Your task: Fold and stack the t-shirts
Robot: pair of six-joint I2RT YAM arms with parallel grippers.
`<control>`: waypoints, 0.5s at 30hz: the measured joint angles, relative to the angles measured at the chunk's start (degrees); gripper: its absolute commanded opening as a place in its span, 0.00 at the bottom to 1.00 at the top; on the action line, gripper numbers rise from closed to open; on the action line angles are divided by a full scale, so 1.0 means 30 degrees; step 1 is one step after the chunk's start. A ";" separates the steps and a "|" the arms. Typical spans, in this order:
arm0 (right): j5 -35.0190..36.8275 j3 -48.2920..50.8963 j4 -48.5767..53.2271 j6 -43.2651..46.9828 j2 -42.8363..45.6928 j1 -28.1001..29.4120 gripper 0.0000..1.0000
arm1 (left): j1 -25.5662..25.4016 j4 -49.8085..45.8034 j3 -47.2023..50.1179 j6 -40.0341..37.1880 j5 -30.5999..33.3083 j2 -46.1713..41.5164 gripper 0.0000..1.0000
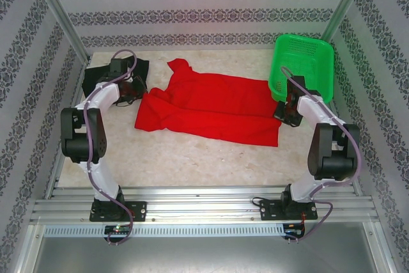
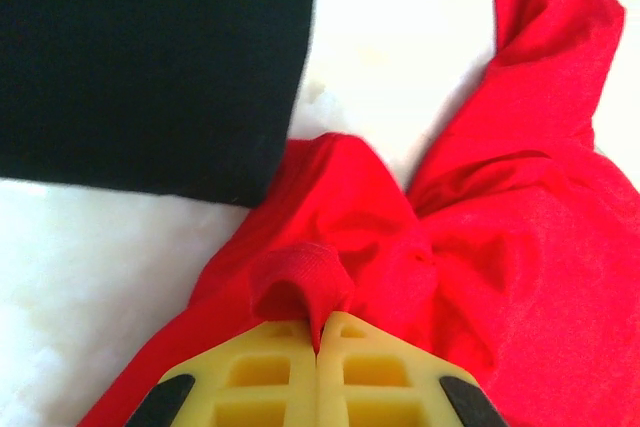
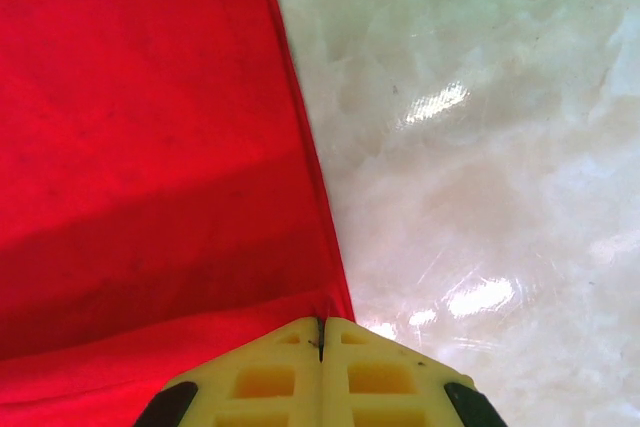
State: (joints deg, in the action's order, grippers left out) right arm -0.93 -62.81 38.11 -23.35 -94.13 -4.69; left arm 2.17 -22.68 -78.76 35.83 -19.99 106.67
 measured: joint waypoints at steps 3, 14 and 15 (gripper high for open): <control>0.0138 -0.0204 0.0000 0.0160 -0.0372 -0.0022 0.00 | -0.0342 -0.0073 -0.0765 -0.0153 -0.0058 0.0408 0.00; 0.0554 -0.1129 0.0080 0.0707 -0.1923 -0.0022 0.00 | -0.0583 -0.0299 -0.2441 -0.0372 -0.0044 0.1727 0.00; 0.0590 -0.1224 0.0095 0.0772 -0.2047 -0.0022 0.00 | -0.0583 -0.0364 -0.2586 -0.0379 -0.0036 0.1974 0.00</control>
State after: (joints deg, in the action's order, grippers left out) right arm 0.84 -66.48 38.39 -21.04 -100.27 -4.75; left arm 0.43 -23.77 -86.52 34.70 -20.10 112.60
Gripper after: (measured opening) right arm 0.048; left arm 0.049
